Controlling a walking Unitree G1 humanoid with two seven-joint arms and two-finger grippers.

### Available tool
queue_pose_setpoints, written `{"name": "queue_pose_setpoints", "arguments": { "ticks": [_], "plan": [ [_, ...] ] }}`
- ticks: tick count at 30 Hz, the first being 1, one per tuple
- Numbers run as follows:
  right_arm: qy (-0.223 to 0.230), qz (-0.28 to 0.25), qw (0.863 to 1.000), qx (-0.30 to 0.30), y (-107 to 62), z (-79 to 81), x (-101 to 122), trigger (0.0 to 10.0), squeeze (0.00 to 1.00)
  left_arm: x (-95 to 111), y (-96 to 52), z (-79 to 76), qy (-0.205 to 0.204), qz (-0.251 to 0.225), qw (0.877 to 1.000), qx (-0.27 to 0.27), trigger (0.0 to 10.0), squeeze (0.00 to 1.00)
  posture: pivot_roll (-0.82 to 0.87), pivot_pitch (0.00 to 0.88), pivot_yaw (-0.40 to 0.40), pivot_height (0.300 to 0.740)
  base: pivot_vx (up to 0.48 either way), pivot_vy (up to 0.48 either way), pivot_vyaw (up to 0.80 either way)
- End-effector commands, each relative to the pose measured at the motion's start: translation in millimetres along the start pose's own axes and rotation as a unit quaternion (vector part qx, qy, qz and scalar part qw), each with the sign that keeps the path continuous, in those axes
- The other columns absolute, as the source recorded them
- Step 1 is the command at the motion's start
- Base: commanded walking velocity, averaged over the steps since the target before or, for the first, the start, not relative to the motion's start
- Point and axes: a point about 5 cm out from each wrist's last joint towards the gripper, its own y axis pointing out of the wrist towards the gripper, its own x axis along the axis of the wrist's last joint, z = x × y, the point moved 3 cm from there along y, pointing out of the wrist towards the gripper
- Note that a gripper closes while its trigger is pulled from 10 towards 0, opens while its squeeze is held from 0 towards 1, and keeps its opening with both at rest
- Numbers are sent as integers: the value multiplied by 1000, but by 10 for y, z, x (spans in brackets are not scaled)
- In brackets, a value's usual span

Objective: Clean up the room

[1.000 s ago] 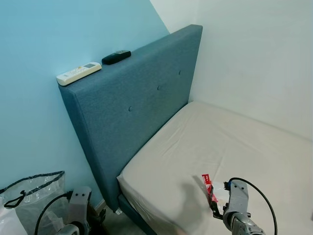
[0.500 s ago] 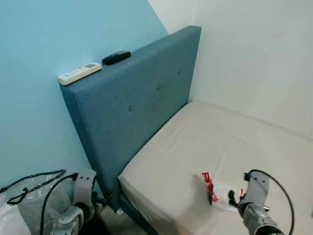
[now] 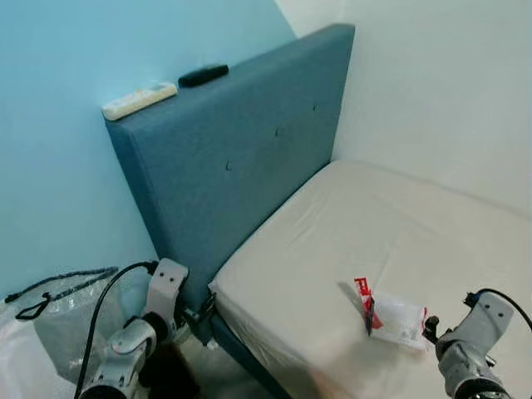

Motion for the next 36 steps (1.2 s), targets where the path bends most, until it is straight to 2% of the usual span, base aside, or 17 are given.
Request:
{"name": "queue_pose_setpoints", "arguments": {
  "ticks": [1, 7, 11, 14, 15, 17, 18, 19, 20, 22, 23, 24, 27, 28, 33, 36],
  "plan": [
    [14, 4, 1000, 2, -10, 18, -57, 10000, 0, -14, -64, -10, 13, 7, 1000, -11, 10000, 0, 26, 145, 36, 610, 0, 0, 0],
    [36, -2, 999, 8, -10, 0, -49, 10000, 0, 36, -163, -38, 30, -2, 999, -22, 10000, 0, 50, 198, 51, 590, 0, 0, 0],
    [90, -27, 994, 51, -7, 54, 69, 10000, 0, 97, -329, -59, 50, -4, 998, -29, 10000, 0, 92, 261, 71, 571, 0, 0, 0],
    [99, -34, 993, 58, -7, 59, 97, 10000, 0, 120, -375, -70, 52, -3, 998, -29, 10000, 0, 92, 261, 71, 562, 0, 0, 0],
    [117, -56, 988, 79, -6, 104, 218, 10000, 0, 171, -445, -48, 61, -5, 998, -23, 10000, 0, 137, 324, 94, 562, 0, 0, 0],
    [148, -93, 978, 113, -15, 167, 427, 10000, 0, 254, -562, -34, 76, -8, 997, -18, 10000, 0, 156, 357, 100, 562, 0, 0, 0],
    [148, -93, 978, 113, -15, 167, 427, 10000, 0, 254, -562, -34, 76, -8, 997, -18, 10000, 0, 156, 357, 100, 562, 0, 0, 0],
    [169, -117, 969, 137, -29, 212, 561, 10000, 0, 296, -617, -40, 82, -10, 996, -16, 10000, 0, 165, 375, 103, 562, 0, 0, 0],
    [169, -117, 969, 137, -29, 212, 561, 10000, 0, 296, -617, -40, 82, -10, 996, -16, 10000, 0, 165, 375, 103, 562, 0, 0, 0],
    [190, -155, 951, 187, -73, 350, 787, 10000, 0, 333, -697, -95, 88, -6, 996, -22, 10000, 0, 178, 405, 105, 562, 0, 0, 0],
    [190, -155, 951, 187, -73, 350, 787, 10000, 0, 333, -697, -95, 88, -6, 996, -22, 10000, 0, 178, 405, 105, 562, 0, 0, 0],
    [194, -171, 942, 213, -105, 458, 890, 10000, 0, 319, -769, -167, 93, 6, 995, -32, 10000, 0, 184, 423, 110, 562, 0, 0, 0],
    [194, -173, 941, 218, -111, 488, 906, 10000, 0, 303, -791, -193, 94, 11, 995, -36, 10000, 0, 184, 423, 110, 562, 0, 0, 0],
    [204, -170, 937, 224, -117, 535, 911, 10000, 0, 294, -862, -262, 94, 19, 994, -44, 10000, 0, 204, 449, 119, 562, 0, 0, 0],
    [209, -169, 936, 226, -118, 548, 910, 10000, 0, 297, -887, -285, 94, 22, 994, -47, 10000, 0, 204, 449, 119, 562, 0, 0, 0],
    [235, -180, 924, 240, -140, 631, 1029, 10000, 0, 315, -1002, -379, 95, 34, 993, -59, 10000, 0, 244, 479, 140, 562, 0, 0, 0]
  ]
}}
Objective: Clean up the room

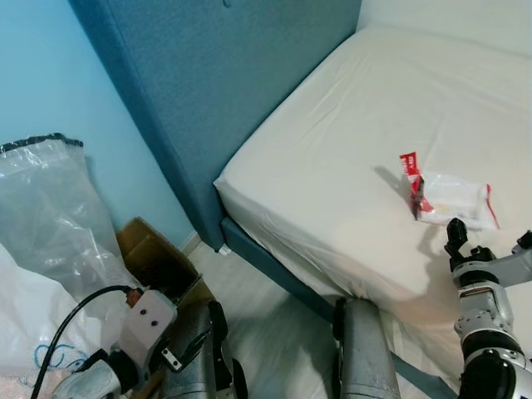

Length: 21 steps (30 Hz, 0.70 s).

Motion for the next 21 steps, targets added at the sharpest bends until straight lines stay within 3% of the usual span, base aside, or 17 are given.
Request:
{"name": "queue_pose_setpoints", "arguments": {
  "ticks": [1, 4, 8, 15, 16, 21],
  "plan": [
    [24, 50, 998, -24, -104, -106, -276, 10000, 0, -64, -60, -49, 6, 24, 1000, -13, 10000, 0, 244, 479, 140, 562, 0, 0, 0],
    [58, 11, 998, -10, 29, 23, -54, 10000, 0, -15, -142, -100, 6, 35, 999, -17, 10000, 0, 270, 497, 149, 562, 0, 0, 0],
    [77, -9, 997, 3, 97, 99, 78, 10000, 0, 12, -197, -134, 9, 42, 999, -21, 10000, 0, 288, 517, 158, 562, 0, 0, 0],
    [86, -18, 995, 36, 187, 308, 160, 9647, 0, 33, -257, -200, 19, 55, 998, -33, 10000, 0, 294, 525, 160, 562, 0, 0, 0],
    [85, -14, 996, 36, 193, 332, 139, 0, 0, 43, -253, -197, 20, 55, 998, -32, 10000, 0, 291, 523, 154, 562, 0, 0, 0],
    [90, 0, 995, 42, 192, 405, 42, 0, 0, 64, -202, -175, 26, 51, 998, -26, 10000, 0, 278, 498, 140, 562, 0, 0, 0]
  ]
}}
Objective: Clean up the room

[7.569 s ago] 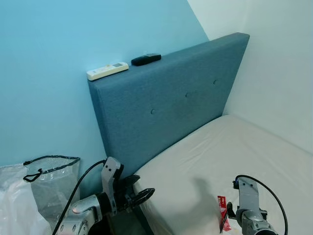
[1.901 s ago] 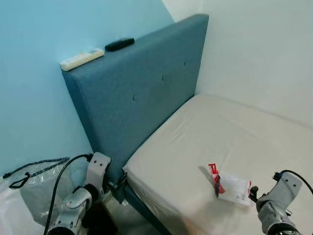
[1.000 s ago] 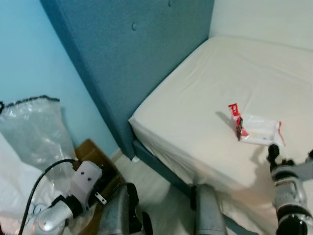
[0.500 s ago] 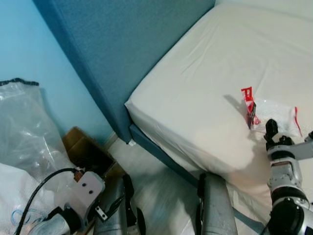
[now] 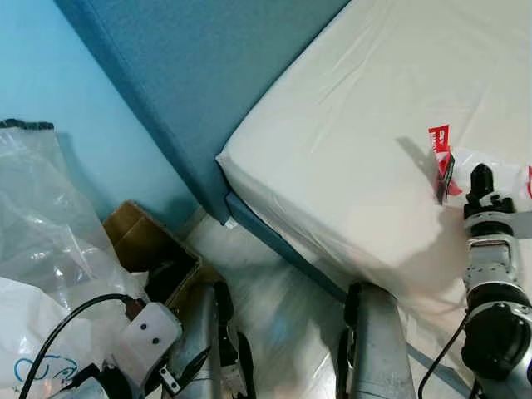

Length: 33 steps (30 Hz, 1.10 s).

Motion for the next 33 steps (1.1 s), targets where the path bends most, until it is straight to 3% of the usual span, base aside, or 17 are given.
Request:
{"name": "queue_pose_setpoints", "arguments": {
  "ticks": [1, 9, 12, 15, 17, 18, 19, 20, 21, 23, 24, 26, 27, 28, 29, 32, 33],
  "plan": [
    [7, 59, 998, -19, -123, -98, -331, 0, 0, -88, 9, -36, 2, 22, 1000, -7, 10000, 0, 268, 479, 132, 562, 0, 0, 0],
    [12, 68, 998, 0, -153, -55, -427, 0, 0, -52, 166, 33, 5, 7, 1000, 7, 10000, 0, 236, 418, 108, 562, 0, 0, 0],
    [20, 61, 997, 32, -131, 46, -422, 0, 0, 20, 307, 112, 1, -13, 1000, 23, 10000, 0, 200, 356, 82, 562, 0, 0, 0],
    [36, 53, 993, 98, -79, 277, -410, 0, 0, 153, 524, 236, -12, -48, 998, 46, 10000, 0, 164, 298, 60, 562, 0, 0, 0],
    [39, 54, 992, 105, -73, 307, -416, 0, 0, 166, 565, 255, -14, -52, 997, 49, 10000, 0, 158, 288, 56, 562, 0, 0, 0],
    [48, 65, 985, 155, -81, 486, -490, 0, 0, 287, 660, 362, -33, -81, 994, 68, 10000, 0, 108, 207, 30, 562, 0, 0, 0],
    [55, 73, 977, 191, -96, 613, -543, 0, 0, 375, 724, 435, -47, -101, 990, 80, 10000, 0, 108, 207, 30, 562, 0, 0, 0],
    [55, 73, 977, 191, -96, 613, -543, 0, 0, 375, 724, 435, -47, -101, 990, 80, 10000, 0, 108, 207, 30, 562, 0, 0, 0],
    [66, 92, 965, 236, -145, 760, -649, 0, 0, 507, 793, 551, -76, -133, 983, 97, 10000, 0, 82, 168, 18, 562, 0, 0, 0],
    [66, 92, 965, 236, -145, 760, -649, 0, 0, 507, 793, 551, -76, -133, 983, 97, 10000, 0, 82, 168, 18, 562, 0, 0, 0],
    [76, 118, 949, 283, -232, 910, -794, 0, 0, 653, 846, 678, -110, -168, 974, 110, 10000, 0, 66, 135, 10, 562, 0, 0, 0],
    [96, 184, 902, 379, -557, 1171, -1142, 0, 0, 981, 850, 907, -184, -251, 944, 111, 10000, 0, 51, 101, 2, 562, 0, 0, 0],
    [96, 184, 902, 379, -557, 1171, -1142, 0, 0, 981, 850, 907, -184, -251, 944, 111, 10000, 0, 51, 101, 2, 562, 0, 0, 0],
    [112, 211, 880, 412, -718, 1248, -1260, 0, 0, 1126, 819, 981, -210, -289, 929, 100, 10000, 0, 46, 79, -4, 562, 0, 0, 0],
    [112, 211, 880, 412, -718, 1248, -1260, 0, 0, 1126, 819, 981, -210, -289, 929, 100, 10000, 0, 46, 79, -4, 562, 0, 0, 0],
    [145, 278, 799, 514, -1198, 1377, -1413, 0, 0, 1518, 630, 1031, -251, -393, 885, 7, 10000, 0, 36, 31, -19, 562, 0, 0, 0],
    [145, 278, 799, 514, -1198, 1377, -1413, 0, 0, 1518, 630, 1031, -251, -393, 885, 7, 10000, 0, 36, 31, -19, 562, 0, 0, 0]
  ]
}}
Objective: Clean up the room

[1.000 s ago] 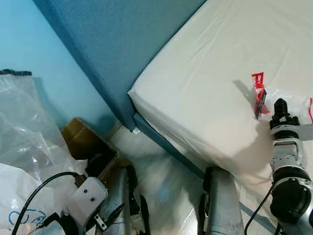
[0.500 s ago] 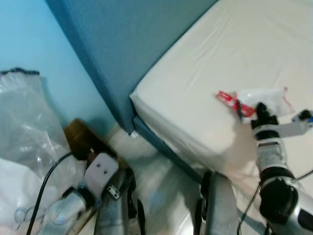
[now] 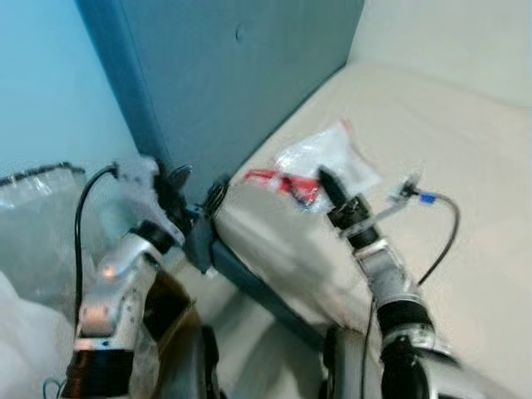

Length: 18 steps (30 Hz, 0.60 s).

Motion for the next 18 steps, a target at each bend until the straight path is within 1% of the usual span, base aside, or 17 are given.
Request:
{"name": "queue_pose_setpoints", "arguments": {
  "ticks": [1, 2, 3, 4, 5, 6, 7, 9, 11, 12, 13, 14, 15, 16, 17, 18],
  "plan": [
    [10, 27, 998, 59, -9, 162, -67, 0, 0, 124, 1, -124, -28, -20, 998, -62, 10000, 0, 33, 21, -23, 562, 0, 0, 0],
    [9, 63, 994, 90, -53, 240, -123, 0, 0, 200, -33, -222, -25, -20, 993, -117, 10000, 0, 26, 7, -28, 562, 0, 0, 0],
    [9, 63, 994, 90, -53, 240, -123, 0, 0, 200, -33, -222, -25, -20, 993, -117, 10000, 0, 26, 7, -28, 562, 0, 0, 0],
    [5, 83, 992, 98, -81, 259, -140, 0, 0, 226, -70, -282, -22, -13, 989, -148, 10000, 0, 26, 3, -29, 562, 0, 0, 0],
    [5, 83, 992, 98, -81, 259, -140, 0, 0, 226, -70, -282, -22, -13, 989, -148, 10000, 0, 26, 3, -29, 562, 0, 0, 0],
    [-2, 100, 990, 100, -105, 252, -141, 0, 0, 241, -110, -340, -17, -4, 984, -178, 10000, 0, 25, 0, -33, 562, 0, 0, 0],
    [-12, 123, 987, 100, -144, 263, -132, 0, 0, 258, -155, -407, -19, 11, 975, -219, 10000, 0, 23, 0, -37, 562, 0, 0, 0],
    [-12, 123, 987, 100, -144, 263, -132, 0, 0, 258, -155, -407, -19, 11, 975, -219, 10000, 0, 23, 0, -37, 562, 0, 0, 0],
    [-22, 157, 981, 114, -175, 318, -130, 0, 0, 232, -212, -485, -25, 41, 963, -266, 10000, 0, 14, 0, -40, 562, 0, 0, 0],
    [-22, 157, 981, 114, -175, 318, -130, 0, 0, 232, -212, -485, -25, 41, 963, -266, 10000, 0, 14, 0, -40, 562, 0, 0, 0],
    [-31, 190, 973, 123, -183, 348, -181, 0, 0, 176, -243, -531, -28, 64, 954, -291, 10000, 0, 8, 0, -38, 562, 0, 0, 0],
    [-31, 190, 973, 123, -183, 348, -181, 0, 0, 176, -243, -531, -28, 64, 954, -291, 10000, 0, 8, 0, -38, 562, 0, 0, 0],
    [-38, 225, 964, 133, -197, 384, -253, 0, 0, 119, -278, -576, -36, 86, 945, -315, 10000, 0, 2, 0, -36, 562, 0, 0, 0],
    [-41, 248, 958, 139, -211, 415, -301, 0, 0, 88, -303, -602, -44, 100, 938, -330, 10000, 0, 2, 0, -36, 562, 0, 0, 0],
    [-42, 282, 947, 149, -232, 464, -397, 0, 0, 8, -353, -647, -41, 131, 924, -356, 10000, 451, -2, 0, -35, 562, 0, 0, 0],
    [-43, 299, 941, 155, -247, 482, -451, 0, 0, -68, -365, -654, -28, 154, 919, -362, 10000, 416, 0, 0, -36, 562, 0, 0, 0]
  ]
}}
